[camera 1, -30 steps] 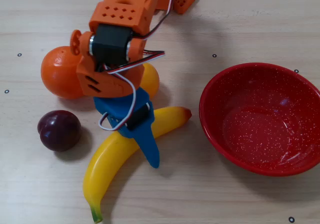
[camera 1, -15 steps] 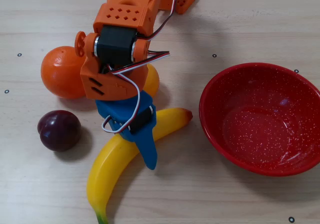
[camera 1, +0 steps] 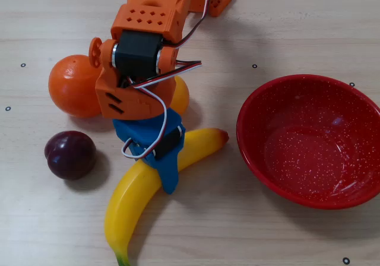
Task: Put banana in the red bowl.
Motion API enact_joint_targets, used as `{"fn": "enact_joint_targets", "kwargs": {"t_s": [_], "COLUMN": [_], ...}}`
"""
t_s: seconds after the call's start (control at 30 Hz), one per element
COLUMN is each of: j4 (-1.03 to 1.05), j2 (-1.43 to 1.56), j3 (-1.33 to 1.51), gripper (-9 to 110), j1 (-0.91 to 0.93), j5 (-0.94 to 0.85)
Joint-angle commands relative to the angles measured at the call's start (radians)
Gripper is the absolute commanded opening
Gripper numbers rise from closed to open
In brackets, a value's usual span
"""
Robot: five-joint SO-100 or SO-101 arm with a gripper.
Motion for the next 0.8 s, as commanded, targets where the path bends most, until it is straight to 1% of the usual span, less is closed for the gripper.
{"fn": "enact_joint_targets", "kwargs": {"t_s": [0.0, 0.1, 0.37, 0.77], "j4": [-0.031, -0.021, 0.029, 0.003], "j2": [-0.002, -0.002, 0.015, 0.083], "j3": [-0.015, -0.015, -0.018, -0.002], "gripper": [10, 0, 0, 0], "j1": [-0.026, -0.029, -0.038, -0.048], "j5": [-0.034, -0.055, -0.095, 0.006]}}
